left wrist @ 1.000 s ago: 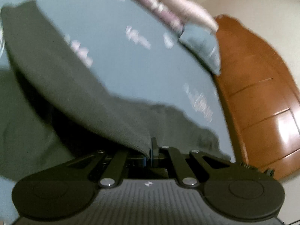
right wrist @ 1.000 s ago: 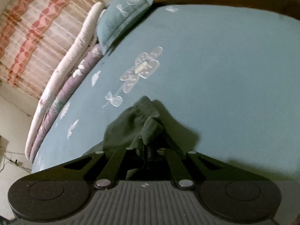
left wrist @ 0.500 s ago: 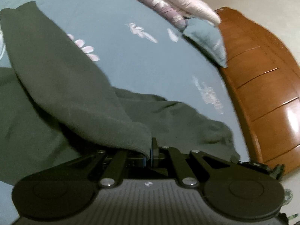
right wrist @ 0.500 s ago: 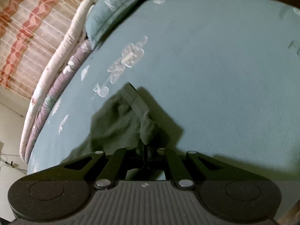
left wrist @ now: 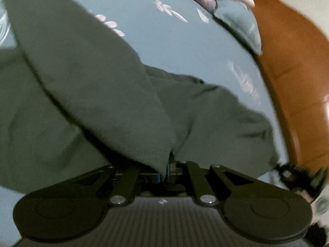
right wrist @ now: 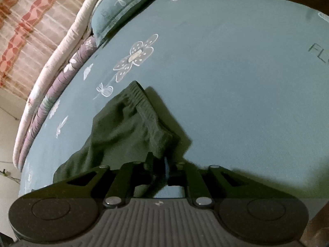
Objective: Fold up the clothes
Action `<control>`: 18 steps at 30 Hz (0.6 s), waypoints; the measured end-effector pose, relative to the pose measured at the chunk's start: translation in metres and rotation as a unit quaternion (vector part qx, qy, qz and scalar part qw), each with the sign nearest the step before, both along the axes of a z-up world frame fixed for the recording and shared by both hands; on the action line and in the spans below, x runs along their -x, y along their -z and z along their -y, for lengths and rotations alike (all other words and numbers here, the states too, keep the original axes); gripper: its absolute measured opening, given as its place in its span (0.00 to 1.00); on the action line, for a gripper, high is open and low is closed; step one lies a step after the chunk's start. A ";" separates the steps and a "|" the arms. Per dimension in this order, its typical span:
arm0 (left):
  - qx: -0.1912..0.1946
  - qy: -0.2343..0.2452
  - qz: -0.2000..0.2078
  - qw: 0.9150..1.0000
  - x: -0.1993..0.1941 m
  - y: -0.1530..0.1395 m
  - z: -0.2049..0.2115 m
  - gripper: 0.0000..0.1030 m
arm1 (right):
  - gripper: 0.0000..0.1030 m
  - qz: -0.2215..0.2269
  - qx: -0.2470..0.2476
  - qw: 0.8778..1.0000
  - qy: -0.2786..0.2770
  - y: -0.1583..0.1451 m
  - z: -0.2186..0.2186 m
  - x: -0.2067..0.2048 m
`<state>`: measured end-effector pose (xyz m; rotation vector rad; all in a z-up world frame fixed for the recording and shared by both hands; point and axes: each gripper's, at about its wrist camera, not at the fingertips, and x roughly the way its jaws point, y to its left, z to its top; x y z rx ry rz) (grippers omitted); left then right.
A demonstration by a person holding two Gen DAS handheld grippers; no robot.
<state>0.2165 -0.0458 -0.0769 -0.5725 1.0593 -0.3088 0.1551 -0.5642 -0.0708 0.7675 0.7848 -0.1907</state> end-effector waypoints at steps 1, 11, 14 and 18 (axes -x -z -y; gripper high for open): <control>0.001 0.000 0.000 1.000 0.002 -0.005 -0.004 0.18 | 0.30 -0.004 0.004 1.000 0.002 -0.001 0.000 0.001; -0.046 0.029 0.061 0.997 0.001 -0.081 -0.046 0.46 | 0.47 0.063 0.082 0.991 -0.080 -0.069 -0.028 0.002; 0.000 0.050 0.102 0.994 -0.033 -0.087 -0.034 0.51 | 0.49 0.082 0.037 0.981 -0.170 -0.057 -0.067 -0.031; 0.037 0.075 0.103 0.991 -0.082 -0.073 0.000 0.51 | 0.49 0.082 0.008 0.957 -0.277 -0.035 -0.135 -0.074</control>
